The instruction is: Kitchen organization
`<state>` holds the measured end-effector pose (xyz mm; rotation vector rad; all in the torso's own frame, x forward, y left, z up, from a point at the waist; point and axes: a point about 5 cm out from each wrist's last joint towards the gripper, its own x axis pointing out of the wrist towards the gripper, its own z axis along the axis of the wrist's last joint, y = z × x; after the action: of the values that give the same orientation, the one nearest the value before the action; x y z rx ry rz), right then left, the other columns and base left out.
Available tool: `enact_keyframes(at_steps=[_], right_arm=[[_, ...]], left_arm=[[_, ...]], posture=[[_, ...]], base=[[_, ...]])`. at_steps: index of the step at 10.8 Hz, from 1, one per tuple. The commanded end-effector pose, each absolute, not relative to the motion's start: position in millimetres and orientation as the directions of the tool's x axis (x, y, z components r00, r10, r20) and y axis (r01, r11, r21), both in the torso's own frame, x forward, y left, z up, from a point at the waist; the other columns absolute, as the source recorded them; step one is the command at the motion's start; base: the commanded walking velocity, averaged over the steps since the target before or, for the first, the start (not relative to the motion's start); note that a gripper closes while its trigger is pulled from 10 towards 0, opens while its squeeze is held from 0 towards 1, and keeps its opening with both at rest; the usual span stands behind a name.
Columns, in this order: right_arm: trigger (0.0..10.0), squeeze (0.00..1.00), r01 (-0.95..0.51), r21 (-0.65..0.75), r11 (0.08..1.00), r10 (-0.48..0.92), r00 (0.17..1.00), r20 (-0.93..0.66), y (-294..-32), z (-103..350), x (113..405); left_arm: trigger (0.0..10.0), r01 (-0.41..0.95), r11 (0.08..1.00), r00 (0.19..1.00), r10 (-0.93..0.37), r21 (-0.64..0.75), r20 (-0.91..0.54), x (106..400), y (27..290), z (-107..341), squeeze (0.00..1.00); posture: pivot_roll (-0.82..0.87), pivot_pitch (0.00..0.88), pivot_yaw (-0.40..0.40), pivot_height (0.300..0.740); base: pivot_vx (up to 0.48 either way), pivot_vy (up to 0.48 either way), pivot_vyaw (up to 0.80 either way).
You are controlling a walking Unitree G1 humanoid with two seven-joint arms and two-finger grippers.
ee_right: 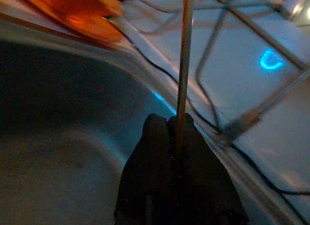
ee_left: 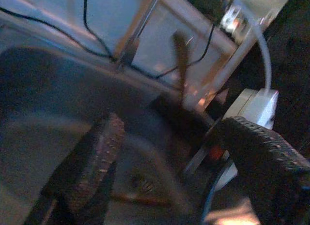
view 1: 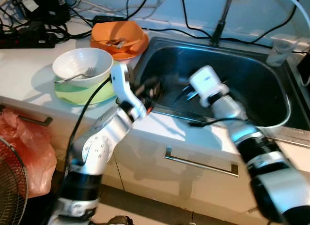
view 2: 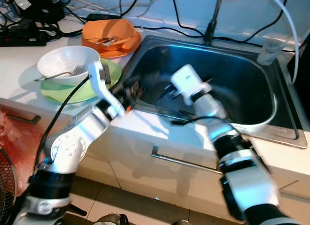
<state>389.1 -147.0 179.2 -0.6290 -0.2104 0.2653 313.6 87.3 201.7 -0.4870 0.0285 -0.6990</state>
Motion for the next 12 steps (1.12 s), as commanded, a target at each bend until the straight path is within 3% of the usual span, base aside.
enact_keyframes(at_steps=[1, 3, 5, 8, 12], right_arm=[[10.0, 0.0, -0.162, -0.603, 0.781, 0.292, 0.948, 0.124, -148.6, 185.5, 392.0], [10.0, 0.0, -0.159, -0.586, 0.795, 0.28, 0.952, 0.121, -151.0, 185.5, 392.7], [10.0, 0.0, -0.191, -0.329, 0.925, 0.235, 0.967, 0.098, -150.6, 186.3, 398.0], [10.0, 0.0, -0.237, -0.081, 0.968, 0.245, 0.963, 0.116, -134.5, 198.4, 404.4], [10.0, 0.0, -0.254, 0.012, 0.967, 0.253, 0.966, 0.055, -123.7, 198.5, 409.0]], left_arm=[[10.0, 0.634, 0.657, 0.753, -0.646, -0.408, 0.128, 311.7, 85.1, 199.2, 1.0], [10.0, 0.642, 0.677, 0.742, -0.667, -0.36, 0.069, 309.5, 87.0, 184.6, 1.0], [10.0, 0.656, 0.686, 0.726, -0.688, -0.314, 0.014, 308.8, 87.4, 171.8, 1.0], [10.0, 0.658, 0.727, 0.738, -0.675, -0.197, -0.028, 319.1, 89.9, 162.4, 1.0], [10.0, 0.682, 0.726, 0.727, -0.686, -0.089, -0.023, 328.0, 83.9, 167.0, 1.0]], posture=[[0.06, 0.072, 0.012, 0.74], [0.06, 0.078, 0.022, 0.74], [0.07, 0.085, 0.036, 0.74], [0.07, 0.088, 0.058, 0.74], [0.06, 0.089, 0.074, 0.74]], base=[[0.0, 0.0, 0.0], [0.0, 0.0, 0.0], [0.0, 0.0, 0.0], [0.0, 0.0, 0.0], [0.0, 0.0, 0.0]])
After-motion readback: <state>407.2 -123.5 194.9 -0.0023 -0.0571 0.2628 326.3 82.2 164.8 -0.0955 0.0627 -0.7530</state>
